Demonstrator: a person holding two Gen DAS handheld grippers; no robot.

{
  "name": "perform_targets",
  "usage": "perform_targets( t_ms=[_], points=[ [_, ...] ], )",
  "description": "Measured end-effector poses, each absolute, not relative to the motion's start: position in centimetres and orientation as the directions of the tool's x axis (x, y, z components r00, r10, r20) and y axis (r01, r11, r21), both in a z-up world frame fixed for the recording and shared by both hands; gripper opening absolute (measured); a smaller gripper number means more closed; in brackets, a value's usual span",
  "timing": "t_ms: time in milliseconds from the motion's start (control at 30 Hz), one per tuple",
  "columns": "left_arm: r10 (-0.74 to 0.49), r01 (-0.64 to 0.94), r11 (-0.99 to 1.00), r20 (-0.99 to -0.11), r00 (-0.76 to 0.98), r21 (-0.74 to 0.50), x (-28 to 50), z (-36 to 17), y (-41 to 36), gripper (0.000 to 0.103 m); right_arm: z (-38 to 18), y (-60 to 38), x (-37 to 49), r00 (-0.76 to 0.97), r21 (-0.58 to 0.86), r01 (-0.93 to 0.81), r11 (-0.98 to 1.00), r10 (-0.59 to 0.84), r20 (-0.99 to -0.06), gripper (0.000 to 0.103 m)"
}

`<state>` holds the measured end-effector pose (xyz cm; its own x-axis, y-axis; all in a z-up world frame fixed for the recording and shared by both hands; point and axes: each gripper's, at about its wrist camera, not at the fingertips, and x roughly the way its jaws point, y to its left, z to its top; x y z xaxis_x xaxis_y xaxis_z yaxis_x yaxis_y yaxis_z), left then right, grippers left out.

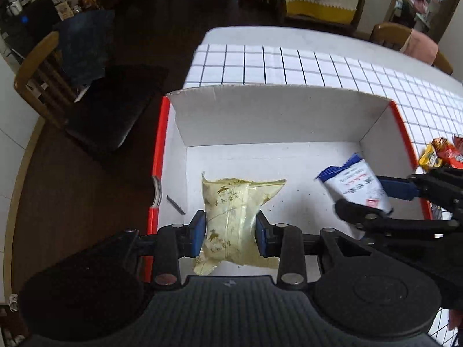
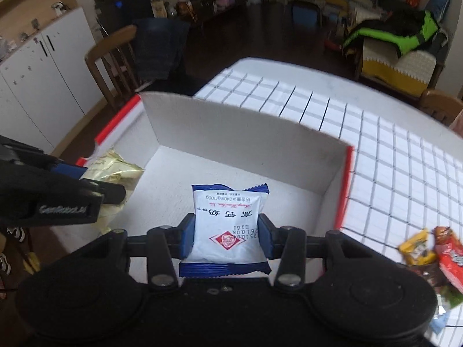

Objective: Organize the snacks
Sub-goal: 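Carry both packets into the red box and open both tools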

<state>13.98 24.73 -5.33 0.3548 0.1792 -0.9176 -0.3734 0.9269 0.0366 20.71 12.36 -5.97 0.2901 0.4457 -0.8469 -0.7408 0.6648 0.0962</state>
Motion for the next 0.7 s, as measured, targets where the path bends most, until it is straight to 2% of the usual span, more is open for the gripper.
perform_targets(
  t_ms=[367, 700],
  points=[
    [0.162, -0.309, 0.949, -0.938, 0.307, 0.063, 16.3, -6.7, 24.7, 0.034, -9.5, 15.6, 20.9, 0.245, 0.043, -0.771, 0.636, 0.358, -0.901, 0.044],
    [0.147, -0.293, 0.955, -0.925, 0.352, 0.041, 15.0, -6.4, 24.4, 0.034, -8.4, 14.9, 20.6, 0.219, 0.102, -0.755, 0.648, 0.395, -0.892, 0.047]
  ],
)
